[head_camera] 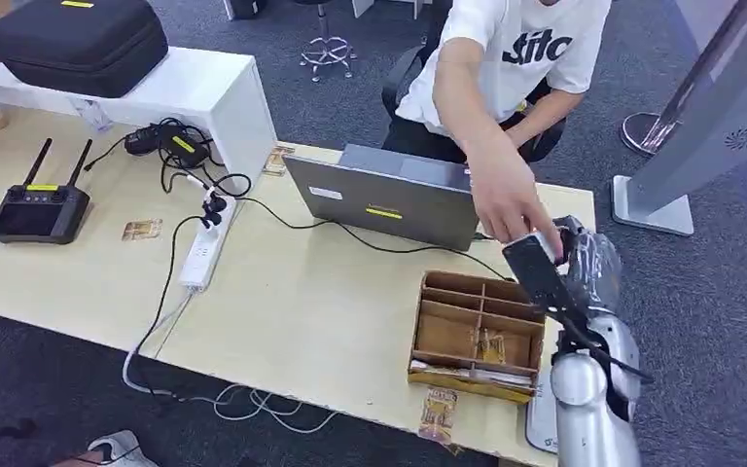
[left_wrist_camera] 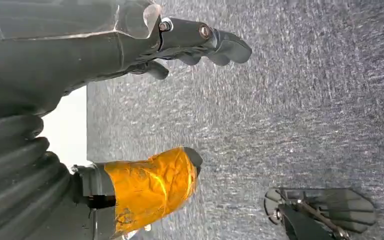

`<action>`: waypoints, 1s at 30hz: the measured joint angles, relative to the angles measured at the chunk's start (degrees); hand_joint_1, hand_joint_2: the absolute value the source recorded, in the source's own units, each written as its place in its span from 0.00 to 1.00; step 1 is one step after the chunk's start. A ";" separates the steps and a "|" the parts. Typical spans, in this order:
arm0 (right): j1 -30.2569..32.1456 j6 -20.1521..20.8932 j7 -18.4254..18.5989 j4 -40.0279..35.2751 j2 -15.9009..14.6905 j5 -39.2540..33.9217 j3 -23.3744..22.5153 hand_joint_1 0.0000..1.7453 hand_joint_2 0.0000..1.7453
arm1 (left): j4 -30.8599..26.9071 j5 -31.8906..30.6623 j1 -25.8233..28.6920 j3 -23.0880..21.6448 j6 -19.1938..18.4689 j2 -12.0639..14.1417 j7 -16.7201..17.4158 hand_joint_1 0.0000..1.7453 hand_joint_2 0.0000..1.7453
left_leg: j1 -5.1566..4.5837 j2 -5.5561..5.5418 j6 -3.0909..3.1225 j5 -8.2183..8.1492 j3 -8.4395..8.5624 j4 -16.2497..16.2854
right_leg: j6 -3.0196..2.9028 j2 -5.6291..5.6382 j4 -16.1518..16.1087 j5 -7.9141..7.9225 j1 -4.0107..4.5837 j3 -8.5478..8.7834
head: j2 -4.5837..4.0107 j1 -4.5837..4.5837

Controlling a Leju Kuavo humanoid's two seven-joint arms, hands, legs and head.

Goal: Pass the card to the sensor for recognition and then transmit it.

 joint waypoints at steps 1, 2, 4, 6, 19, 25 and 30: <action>-1.59 0.00 0.24 1.29 0.02 0.20 0.04 1.00 1.00 | 0.00 -0.24 -0.05 -0.26 -0.09 0.09 0.00 0.00 1.00 | 0.00 -0.03 0.00 0.00 -0.01 0.00 | 0.00 -0.04 0.00 0.00 0.00 0.00 | 0.00 0.00; -2.95 0.02 0.44 2.86 0.04 0.57 0.07 1.00 1.00 | 0.00 -0.41 -0.06 -0.48 -0.15 0.15 0.04 0.00 1.00 | 0.00 -0.08 0.00 0.00 -0.01 0.00 | 0.00 -0.09 0.00 -0.01 0.00 0.00 | 0.00 0.00; -5.51 0.07 0.48 5.42 0.13 0.81 0.13 1.00 1.00 | 0.00 -0.63 -0.04 -0.98 -0.24 0.24 0.09 0.00 1.00 | 0.01 -0.27 0.02 0.02 -0.05 0.00 | 0.02 -0.25 0.00 -0.03 0.01 0.02 | 0.00 0.02; -7.07 -0.04 0.00 7.08 0.39 1.03 0.17 0.00 1.00 | 0.00 -0.63 -0.04 -1.38 -0.26 0.31 0.26 0.00 1.00 | 0.01 -0.47 0.02 0.03 -0.12 0.00 | 0.06 -0.43 0.00 -0.07 0.00 0.04 | 0.00 0.02; 0.05 -0.48 -6.64 -1.97 2.14 -6.84 5.01 0.00 1.00 | 0.00 0.42 0.11 -1.42 0.04 0.13 0.77 0.00 1.00 | -0.01 -0.34 0.06 0.00 -0.21 0.01 | 0.07 -0.31 -0.05 -0.08 0.00 -0.10 | 0.00 0.00; 8.06 -2.80 -11.20 -10.90 1.86 -9.64 8.49 0.00 1.00 | 0.00 2.67 0.26 -1.20 0.70 -0.22 0.76 0.00 1.00 | 0.00 -0.35 0.05 0.00 -0.19 0.01 | 0.07 -0.34 -0.05 -0.09 0.00 -0.11 | 0.00 -0.02; 21.53 -5.14 -15.01 -26.70 -0.85 -11.75 12.72 0.00 1.00 | 0.00 5.59 0.43 0.63 2.01 -1.09 0.07 0.00 1.00 | -0.02 -0.35 0.03 -0.17 -0.24 0.01 | 0.10 -0.34 -0.10 -0.19 -0.01 -0.17 | 0.00 0.00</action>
